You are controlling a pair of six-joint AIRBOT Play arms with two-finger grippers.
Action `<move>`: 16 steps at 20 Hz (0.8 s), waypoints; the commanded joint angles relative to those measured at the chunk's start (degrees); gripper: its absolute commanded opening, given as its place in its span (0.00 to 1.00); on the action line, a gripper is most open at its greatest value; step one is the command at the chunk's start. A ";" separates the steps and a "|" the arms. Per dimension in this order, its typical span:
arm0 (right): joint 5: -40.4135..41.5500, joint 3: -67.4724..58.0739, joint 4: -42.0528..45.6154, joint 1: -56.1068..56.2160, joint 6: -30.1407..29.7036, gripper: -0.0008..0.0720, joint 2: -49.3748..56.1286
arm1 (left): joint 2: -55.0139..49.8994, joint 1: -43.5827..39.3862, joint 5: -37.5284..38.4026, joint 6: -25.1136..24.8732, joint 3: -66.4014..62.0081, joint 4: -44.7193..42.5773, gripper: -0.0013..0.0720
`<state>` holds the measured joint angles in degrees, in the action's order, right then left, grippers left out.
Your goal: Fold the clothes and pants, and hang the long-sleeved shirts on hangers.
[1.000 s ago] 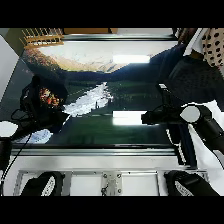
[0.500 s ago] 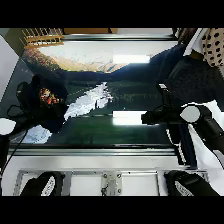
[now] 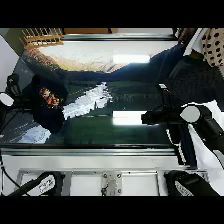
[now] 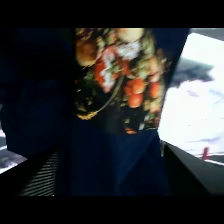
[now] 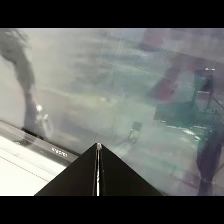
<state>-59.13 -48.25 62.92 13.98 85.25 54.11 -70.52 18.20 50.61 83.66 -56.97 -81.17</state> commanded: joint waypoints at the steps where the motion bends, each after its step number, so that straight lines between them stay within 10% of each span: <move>1: -0.02 0.02 0.00 0.04 0.00 0.04 0.02 | -8.68 0.22 2.64 1.25 -1.11 -1.09 0.96; 5: -0.02 0.02 0.00 0.02 0.00 0.04 0.02 | -12.70 -3.23 3.91 4.24 -1.11 -1.36 0.90; 7: -0.02 0.02 0.00 0.04 0.00 0.04 0.02 | -11.78 -4.59 4.22 5.90 -1.14 -0.59 0.20; 8: 0.00 0.02 -0.02 0.04 0.00 0.04 0.02 | -10.38 -5.73 4.59 5.31 -1.14 1.75 0.03; 16: 0.76 -1.44 -2.93 -1.16 -1.92 0.04 -0.11 | 5.44 -34.40 -0.52 4.33 -1.14 26.01 0.03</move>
<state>-58.98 -48.62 60.34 13.72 86.50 54.08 -69.43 -4.71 53.74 87.88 -58.08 -63.20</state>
